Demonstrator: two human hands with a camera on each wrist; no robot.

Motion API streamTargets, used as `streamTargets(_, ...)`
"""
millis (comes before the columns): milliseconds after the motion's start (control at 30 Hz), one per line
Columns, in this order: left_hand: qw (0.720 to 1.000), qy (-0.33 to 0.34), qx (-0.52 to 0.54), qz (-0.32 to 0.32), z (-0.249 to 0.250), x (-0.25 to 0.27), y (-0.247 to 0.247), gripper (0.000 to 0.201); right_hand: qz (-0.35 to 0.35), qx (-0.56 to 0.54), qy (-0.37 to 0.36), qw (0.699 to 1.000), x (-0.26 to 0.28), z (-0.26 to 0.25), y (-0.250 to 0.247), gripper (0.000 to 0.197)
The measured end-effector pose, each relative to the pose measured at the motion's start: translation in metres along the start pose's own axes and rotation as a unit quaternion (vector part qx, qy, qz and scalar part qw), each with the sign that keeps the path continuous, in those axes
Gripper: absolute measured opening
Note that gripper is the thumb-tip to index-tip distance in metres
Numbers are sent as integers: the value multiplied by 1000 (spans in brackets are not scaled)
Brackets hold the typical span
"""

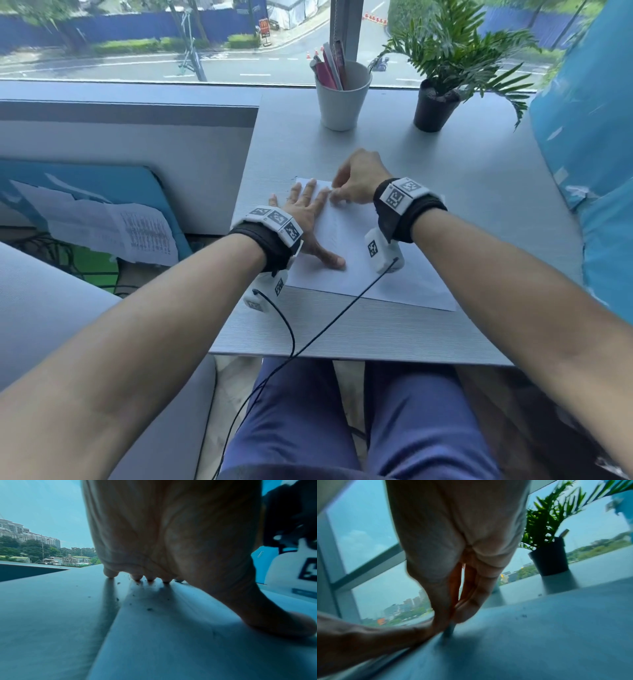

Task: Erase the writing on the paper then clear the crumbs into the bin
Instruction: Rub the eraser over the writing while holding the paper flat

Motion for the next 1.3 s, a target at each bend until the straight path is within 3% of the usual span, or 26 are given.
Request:
streamTargets(100, 1000, -5, 2, 5, -1, -1, 1, 160, -182, 24, -19, 983, 16, -6, 15, 13)
streamTargets(133, 1000, -5, 2, 4, -1, -1, 0, 160, -183, 26, -16, 983, 15, -4, 13, 14)
streamTargets(233, 1000, -4, -1, -3, 0, -2, 0, 161, -18, -9, 12, 1000, -4, 6, -5, 14)
streamTargets(300, 1000, -5, -4, -8, 1, -2, 1, 161, 19, -14, 13, 1000, -4, 8, -4, 11)
streamTargets(433, 1000, -6, -4, -11, -1, -4, 1, 162, -185, 8, -19, 983, 13, 1, 16, 9)
streamTargets(500, 1000, -5, -6, -11, -1, -4, 2, 162, -144, 0, -13, 989, 4, 4, 10, 10)
streamTargets(567, 1000, -4, -9, -9, -1, -5, 1, 162, -21, -16, -3, 1000, -6, 8, -1, 13)
streamTargets(600, 1000, -5, -10, -10, 0, -5, 1, 162, 9, -22, -2, 1000, -6, 8, -3, 13)
streamTargets(633, 1000, -6, -13, -12, 1, -4, 0, 162, -2, -24, -6, 1000, -5, 8, 0, 12)
streamTargets(767, 1000, -14, -11, -14, 1, -2, -2, 161, -215, 19, -29, 976, 16, 0, 15, 13)
streamTargets(800, 1000, -16, -11, -15, 1, -1, -1, 162, -208, 19, -27, 978, 14, 2, 13, 14)
streamTargets(900, 1000, -19, -12, -15, 2, -3, 0, 163, -31, -10, 2, 999, -5, 11, -4, 15)
streamTargets(933, 1000, -19, -11, -15, 3, -2, 0, 163, -4, -21, 8, 1000, -5, 12, -6, 14)
streamTargets(967, 1000, -19, -12, -14, 3, -2, 0, 163, -17, -24, 5, 1000, -3, 12, -3, 13)
streamTargets(1067, 1000, -19, -16, -16, 3, -3, 0, 162, -179, -6, -19, 984, 16, 4, 13, 12)
streamTargets(1100, 1000, -20, -16, -18, 3, -2, -1, 161, -200, -4, -17, 980, 17, 5, 14, 13)
streamTargets(1133, 999, -20, -16, -21, 4, -2, -1, 161, -181, -8, -8, 983, 13, 7, 12, 14)
streamTargets(1233, 999, -21, -16, -23, 5, -2, 0, 160, -19, -38, 20, 999, -1, 17, -2, 15)
streamTargets(1300, 999, -21, -19, -23, 5, -2, 0, 160, -28, -36, 11, 999, 0, 16, 2, 13)
Point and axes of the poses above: each hand's wrist, its own x-axis away from the middle knuckle, its own y-axis out of the palm, z = x × y, the point moved 6 cm from there along -x, towards the middle knuckle, and after that the axes turned 2 degrees about z, right-handed, at the moved point
